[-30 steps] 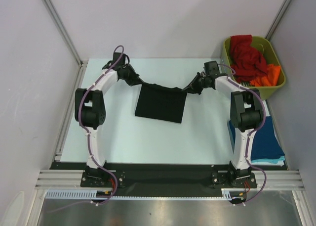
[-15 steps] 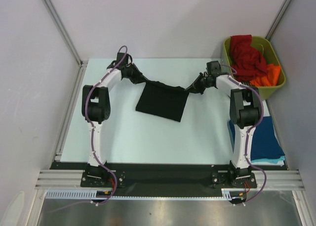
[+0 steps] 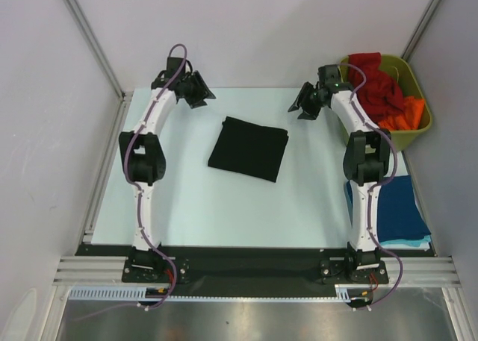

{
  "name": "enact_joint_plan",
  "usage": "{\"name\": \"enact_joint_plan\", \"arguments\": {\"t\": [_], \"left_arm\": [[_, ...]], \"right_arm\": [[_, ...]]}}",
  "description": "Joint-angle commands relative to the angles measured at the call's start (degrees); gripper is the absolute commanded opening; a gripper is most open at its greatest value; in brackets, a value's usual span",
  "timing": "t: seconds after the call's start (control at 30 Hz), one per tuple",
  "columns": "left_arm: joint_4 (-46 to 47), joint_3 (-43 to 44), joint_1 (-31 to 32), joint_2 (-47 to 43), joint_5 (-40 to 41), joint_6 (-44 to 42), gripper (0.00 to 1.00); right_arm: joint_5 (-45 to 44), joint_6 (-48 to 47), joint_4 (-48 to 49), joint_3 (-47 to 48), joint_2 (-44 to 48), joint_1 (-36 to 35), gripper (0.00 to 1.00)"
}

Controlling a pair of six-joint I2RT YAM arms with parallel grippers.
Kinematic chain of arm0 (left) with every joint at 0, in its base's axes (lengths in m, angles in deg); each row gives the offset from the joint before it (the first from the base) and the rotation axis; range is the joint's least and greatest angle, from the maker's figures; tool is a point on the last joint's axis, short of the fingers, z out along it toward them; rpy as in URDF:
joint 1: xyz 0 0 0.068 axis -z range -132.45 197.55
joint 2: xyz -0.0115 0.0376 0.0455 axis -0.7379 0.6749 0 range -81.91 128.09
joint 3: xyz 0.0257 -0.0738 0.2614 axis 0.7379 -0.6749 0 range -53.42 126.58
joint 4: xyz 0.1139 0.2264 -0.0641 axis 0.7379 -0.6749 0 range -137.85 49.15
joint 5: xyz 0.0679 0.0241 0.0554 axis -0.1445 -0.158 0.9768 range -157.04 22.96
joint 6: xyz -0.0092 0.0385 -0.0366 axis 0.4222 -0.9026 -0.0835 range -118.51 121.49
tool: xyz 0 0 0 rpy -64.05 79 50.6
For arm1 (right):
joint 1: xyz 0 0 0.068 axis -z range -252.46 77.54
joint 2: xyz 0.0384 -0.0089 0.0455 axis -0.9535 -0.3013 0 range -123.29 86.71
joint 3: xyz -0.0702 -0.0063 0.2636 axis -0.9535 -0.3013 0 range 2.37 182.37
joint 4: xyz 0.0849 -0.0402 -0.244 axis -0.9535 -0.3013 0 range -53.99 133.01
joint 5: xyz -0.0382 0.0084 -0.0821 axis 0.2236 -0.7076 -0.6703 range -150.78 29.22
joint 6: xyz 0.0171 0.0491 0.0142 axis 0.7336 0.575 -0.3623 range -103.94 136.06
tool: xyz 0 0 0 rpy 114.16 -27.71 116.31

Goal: Fold and stack the t-shirts
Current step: Fold the tshirt

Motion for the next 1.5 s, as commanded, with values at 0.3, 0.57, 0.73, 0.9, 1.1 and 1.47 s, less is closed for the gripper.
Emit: {"name": "enact_joint_plan", "arguments": {"t": [0.3,0.57,0.73,0.9,1.1,1.47], "left_arm": [[42.8,-30.1,4.6,-9.3,-25.2,10.7,0.36],[54.0,-29.6,3.7,3.0,-24.9,16.5,0.34],[46.6,-20.1,1.8,10.2,-23.9,13.2,0.35],[36.7,-11.5,0.5,16.7,-23.1,9.6,0.36],[25.6,-6.9,0.1,10.0,-19.6,1.0,0.5],[7.8,-35.5,10.8,-32.7,4.9,-17.2,0.61]], "right_arm": [[18.7,15.4,47.6,-32.9,11.6,-5.4,0.09],[20.7,18.5,61.4,-35.2,1.2,-3.4,0.1],[21.0,15.9,62.1,-36.1,-2.0,-0.2,0.17],[20.2,13.0,56.0,-33.3,-4.5,2.5,0.18],[16.7,4.0,35.4,-21.9,-2.8,2.9,0.24],[-3.5,-8.8,-7.9,-8.4,14.0,-4.0,0.49]]}}
